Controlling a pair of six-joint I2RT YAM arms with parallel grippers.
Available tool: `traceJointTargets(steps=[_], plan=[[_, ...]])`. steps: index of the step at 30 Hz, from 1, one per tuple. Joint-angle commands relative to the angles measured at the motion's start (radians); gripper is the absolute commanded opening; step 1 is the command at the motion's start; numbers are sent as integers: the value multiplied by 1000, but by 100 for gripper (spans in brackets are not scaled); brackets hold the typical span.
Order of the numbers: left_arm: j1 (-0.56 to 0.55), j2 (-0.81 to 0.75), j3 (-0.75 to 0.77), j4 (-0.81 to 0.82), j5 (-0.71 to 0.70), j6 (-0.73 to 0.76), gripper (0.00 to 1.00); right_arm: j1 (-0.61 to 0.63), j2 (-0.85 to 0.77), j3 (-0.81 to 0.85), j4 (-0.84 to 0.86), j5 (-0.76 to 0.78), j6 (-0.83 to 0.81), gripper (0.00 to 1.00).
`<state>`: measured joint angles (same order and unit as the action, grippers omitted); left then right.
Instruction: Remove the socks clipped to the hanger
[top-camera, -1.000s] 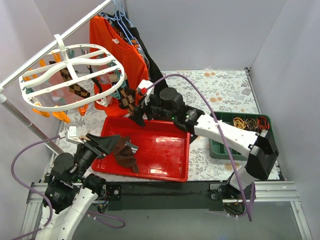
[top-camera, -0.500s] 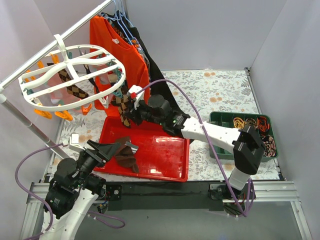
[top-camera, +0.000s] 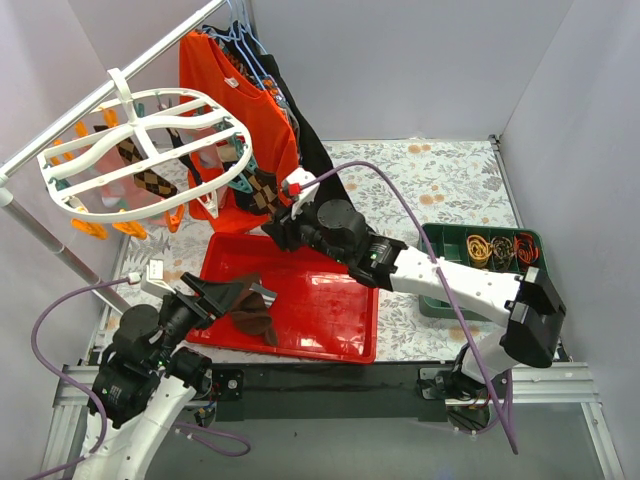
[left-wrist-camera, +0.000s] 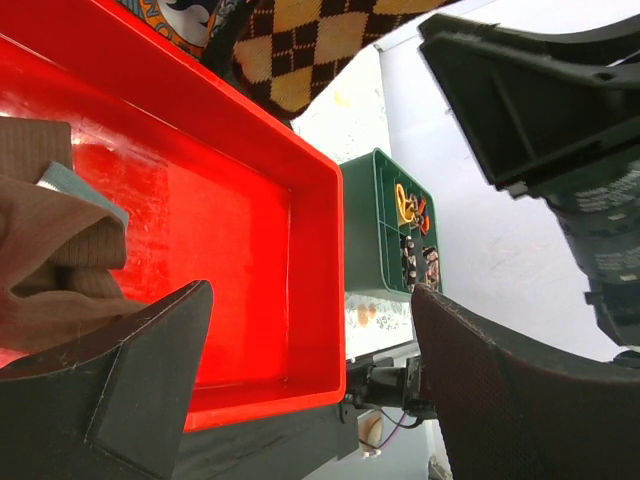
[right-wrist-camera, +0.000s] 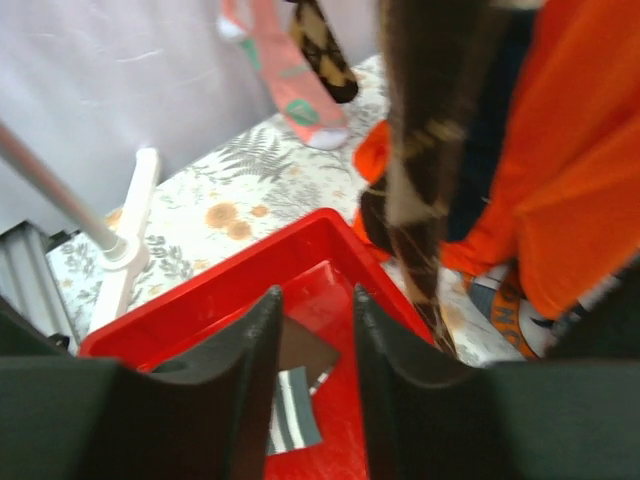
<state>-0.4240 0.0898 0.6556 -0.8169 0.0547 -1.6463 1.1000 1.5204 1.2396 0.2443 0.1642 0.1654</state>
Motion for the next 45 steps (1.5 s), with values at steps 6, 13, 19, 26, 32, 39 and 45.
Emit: traceJointTargets(steps=[6, 13, 19, 26, 32, 39, 45], plan=[[-1, -21, -8, -11, 5, 19, 79, -175, -49, -95, 65, -155, -36, 78], [-1, 7, -13, 7, 25, 22, 79, -181, 75, 16, 69, -398, -158, 93], [-1, 16, -8, 12, 40, 22, 79, -180, 204, 106, 96, -401, -122, 89], [-1, 18, -1, 4, 47, 17, 78, -175, 310, 199, 110, -335, -66, 66], [-1, 24, 4, 4, 45, 20, 77, -126, 291, 192, 113, -273, -47, 17], [-1, 28, 12, 13, 47, 23, 77, -77, 219, 138, 115, -233, 5, 1], [-1, 28, -1, 13, -16, 45, 78, -39, 147, 83, 115, -218, 28, 1]])
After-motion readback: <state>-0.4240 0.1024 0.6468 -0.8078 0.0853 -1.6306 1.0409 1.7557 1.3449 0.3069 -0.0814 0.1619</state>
